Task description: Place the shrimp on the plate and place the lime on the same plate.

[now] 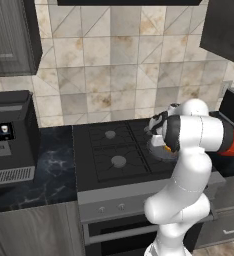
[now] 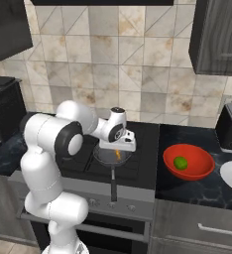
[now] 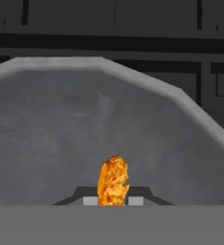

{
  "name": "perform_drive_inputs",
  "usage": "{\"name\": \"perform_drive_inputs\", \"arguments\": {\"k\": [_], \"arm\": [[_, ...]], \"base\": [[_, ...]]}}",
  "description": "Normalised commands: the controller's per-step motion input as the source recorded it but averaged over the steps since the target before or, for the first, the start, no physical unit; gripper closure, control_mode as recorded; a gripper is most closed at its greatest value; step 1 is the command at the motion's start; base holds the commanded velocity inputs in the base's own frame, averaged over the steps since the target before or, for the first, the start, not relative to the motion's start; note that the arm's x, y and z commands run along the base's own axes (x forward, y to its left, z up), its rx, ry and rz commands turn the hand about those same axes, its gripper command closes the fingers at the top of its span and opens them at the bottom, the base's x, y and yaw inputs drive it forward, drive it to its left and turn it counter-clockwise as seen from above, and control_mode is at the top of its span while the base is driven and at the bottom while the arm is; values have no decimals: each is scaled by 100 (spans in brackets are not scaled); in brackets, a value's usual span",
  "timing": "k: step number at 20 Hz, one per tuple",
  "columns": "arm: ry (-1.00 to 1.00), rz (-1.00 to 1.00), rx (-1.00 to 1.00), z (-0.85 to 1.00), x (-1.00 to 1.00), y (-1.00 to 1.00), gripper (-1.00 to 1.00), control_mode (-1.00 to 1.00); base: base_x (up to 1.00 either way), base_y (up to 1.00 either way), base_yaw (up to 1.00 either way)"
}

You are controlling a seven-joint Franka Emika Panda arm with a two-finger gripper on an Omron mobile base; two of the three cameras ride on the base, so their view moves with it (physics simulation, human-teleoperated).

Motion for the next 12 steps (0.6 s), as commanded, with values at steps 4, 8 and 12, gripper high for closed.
{"name": "perform_drive_inputs", "arguments": {"k": [4,8,12], "arm": [[-1,0,-3,22,-15,13,100,-100],[-1,0,-8,56,-11,24,100,-100],[0,0,-5,74,-25,13,100,-100]], "base": [[0,0,0],[0,0,0],[0,0,0]]}}
